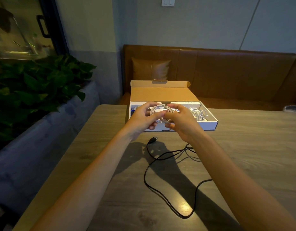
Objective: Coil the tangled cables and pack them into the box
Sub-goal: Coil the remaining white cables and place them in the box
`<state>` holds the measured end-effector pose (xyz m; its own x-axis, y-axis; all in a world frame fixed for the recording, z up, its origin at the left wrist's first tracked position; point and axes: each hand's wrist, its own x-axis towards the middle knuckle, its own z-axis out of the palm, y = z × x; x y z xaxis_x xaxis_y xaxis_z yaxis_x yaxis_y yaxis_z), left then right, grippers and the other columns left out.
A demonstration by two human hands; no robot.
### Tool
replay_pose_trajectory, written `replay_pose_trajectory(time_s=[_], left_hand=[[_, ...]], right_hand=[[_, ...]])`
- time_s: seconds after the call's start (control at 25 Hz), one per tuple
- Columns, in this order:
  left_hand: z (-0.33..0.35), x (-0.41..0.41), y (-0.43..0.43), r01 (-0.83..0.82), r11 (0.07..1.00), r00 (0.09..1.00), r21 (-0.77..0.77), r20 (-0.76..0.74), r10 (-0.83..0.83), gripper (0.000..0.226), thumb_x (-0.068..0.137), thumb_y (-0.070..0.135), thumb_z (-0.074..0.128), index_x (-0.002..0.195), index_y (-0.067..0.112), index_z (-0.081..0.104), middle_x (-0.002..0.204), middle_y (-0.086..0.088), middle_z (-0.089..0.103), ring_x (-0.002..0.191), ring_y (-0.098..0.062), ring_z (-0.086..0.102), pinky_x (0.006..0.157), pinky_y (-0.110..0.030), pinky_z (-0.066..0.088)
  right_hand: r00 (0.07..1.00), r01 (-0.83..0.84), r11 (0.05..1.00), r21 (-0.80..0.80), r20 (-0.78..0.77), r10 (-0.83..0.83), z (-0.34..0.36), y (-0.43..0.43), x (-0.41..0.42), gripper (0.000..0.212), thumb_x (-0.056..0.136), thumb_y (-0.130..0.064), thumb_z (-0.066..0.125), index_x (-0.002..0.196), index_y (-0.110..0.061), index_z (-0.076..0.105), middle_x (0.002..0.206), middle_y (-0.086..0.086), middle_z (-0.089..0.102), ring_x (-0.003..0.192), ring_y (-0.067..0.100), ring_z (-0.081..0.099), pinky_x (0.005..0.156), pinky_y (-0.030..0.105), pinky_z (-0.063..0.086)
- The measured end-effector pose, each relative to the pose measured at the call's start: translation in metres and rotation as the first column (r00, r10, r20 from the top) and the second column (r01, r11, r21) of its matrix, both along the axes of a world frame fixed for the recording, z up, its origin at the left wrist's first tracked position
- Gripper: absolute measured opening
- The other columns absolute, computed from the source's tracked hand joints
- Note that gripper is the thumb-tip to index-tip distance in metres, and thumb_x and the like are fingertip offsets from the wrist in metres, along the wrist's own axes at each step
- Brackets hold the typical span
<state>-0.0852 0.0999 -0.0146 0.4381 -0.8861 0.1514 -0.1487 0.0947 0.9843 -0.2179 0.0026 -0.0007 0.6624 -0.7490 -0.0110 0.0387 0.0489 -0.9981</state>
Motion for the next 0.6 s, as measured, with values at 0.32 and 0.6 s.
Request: replay_pose_trajectory(time_s=[0.32, 0.6], left_hand=[[0.003, 0.002, 0.0, 0.096, 0.979, 0.993, 0.178, 0.057, -0.108, 0.034, 0.09, 0.008, 0.07, 0.123, 0.016, 0.062, 0.085, -0.007, 0.064, 0.065, -0.009, 0.059, 0.055, -0.019, 0.05], [0.008, 0.006, -0.011, 0.007, 0.948, 1.0, 0.318, 0.009, -0.011, 0.024, 0.088, 0.017, 0.075, 0.108, 0.005, 0.069, 0.092, -0.009, 0.072, 0.071, -0.01, 0.067, 0.067, -0.021, 0.057]], right_hand=[[0.984, 0.02, 0.918, -0.395, -0.154, -0.087, -0.007, -0.011, -0.002, 0.032, 0.089, -0.016, 0.075, 0.12, -0.015, 0.065, 0.106, 0.001, 0.073, 0.088, 0.015, 0.072, 0.057, 0.019, 0.056], [0.992, 0.082, 0.861, -0.502, -0.037, -0.117, -0.01, -0.017, 0.0, 0.025, 0.092, -0.018, 0.072, 0.117, -0.015, 0.069, 0.108, 0.001, 0.075, 0.084, 0.015, 0.075, 0.067, 0.029, 0.063]])
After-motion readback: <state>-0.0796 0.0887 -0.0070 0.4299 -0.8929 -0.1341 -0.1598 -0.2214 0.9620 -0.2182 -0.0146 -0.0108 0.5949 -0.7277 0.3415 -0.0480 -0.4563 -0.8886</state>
